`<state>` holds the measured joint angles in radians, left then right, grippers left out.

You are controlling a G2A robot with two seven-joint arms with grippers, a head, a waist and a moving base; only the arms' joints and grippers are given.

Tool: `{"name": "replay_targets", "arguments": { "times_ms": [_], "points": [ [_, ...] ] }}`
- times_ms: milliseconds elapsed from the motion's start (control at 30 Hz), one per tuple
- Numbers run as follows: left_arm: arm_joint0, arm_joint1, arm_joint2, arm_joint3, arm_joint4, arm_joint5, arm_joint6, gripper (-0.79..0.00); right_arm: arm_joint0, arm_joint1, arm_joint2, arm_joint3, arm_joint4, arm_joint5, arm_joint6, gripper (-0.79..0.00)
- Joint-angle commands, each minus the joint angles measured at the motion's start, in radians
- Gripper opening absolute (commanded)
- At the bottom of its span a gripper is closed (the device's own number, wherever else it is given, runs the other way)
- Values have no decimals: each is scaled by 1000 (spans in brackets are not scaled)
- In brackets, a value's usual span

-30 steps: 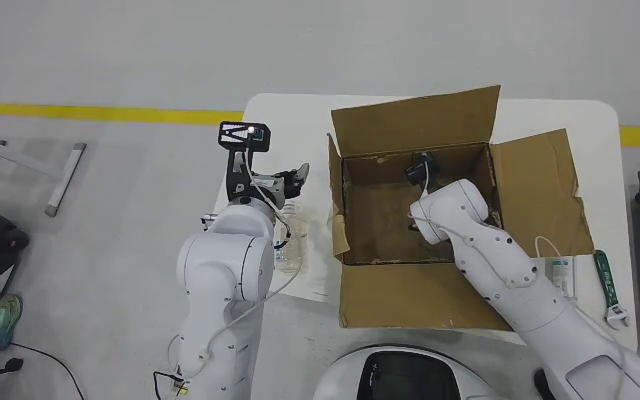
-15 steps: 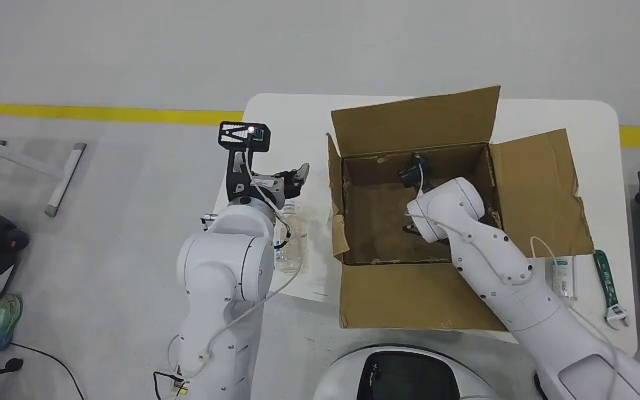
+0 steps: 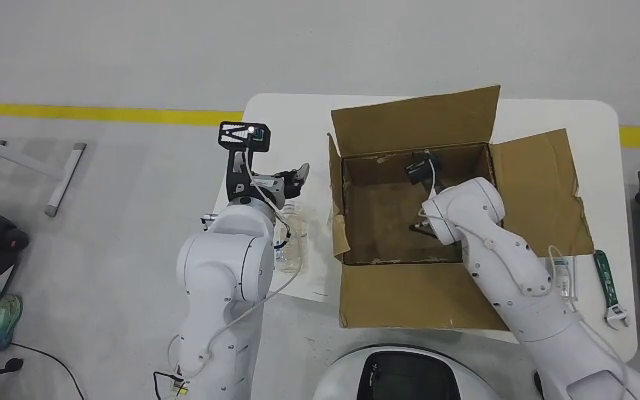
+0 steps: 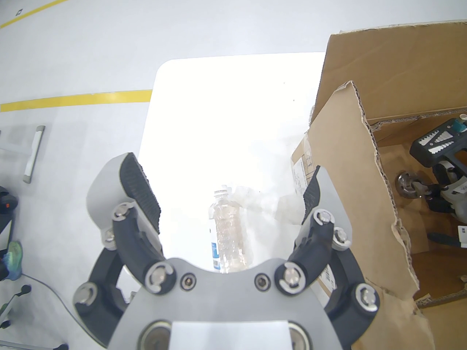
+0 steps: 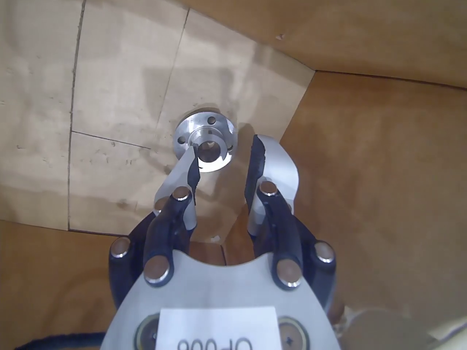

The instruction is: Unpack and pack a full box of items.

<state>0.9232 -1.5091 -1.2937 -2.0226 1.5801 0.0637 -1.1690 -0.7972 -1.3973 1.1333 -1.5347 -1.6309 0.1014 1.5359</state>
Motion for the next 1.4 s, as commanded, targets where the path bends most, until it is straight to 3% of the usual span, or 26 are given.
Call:
{"name": "replay_targets", "arguments": {
  "times_ms": [0, 233, 1367],
  "points": [
    [0, 0, 0, 0, 0, 0, 0, 0, 2, -3, -1, 7, -1, 0, 0, -440],
    [0, 0, 0, 0, 0, 0, 0, 0, 14, -13, -5, 28, 11, -7, 0, -406],
    [0, 0, 0, 0, 0, 0, 0, 0, 23, -41, 17, 104, 6, -30, -29, -422]
  ]
}}
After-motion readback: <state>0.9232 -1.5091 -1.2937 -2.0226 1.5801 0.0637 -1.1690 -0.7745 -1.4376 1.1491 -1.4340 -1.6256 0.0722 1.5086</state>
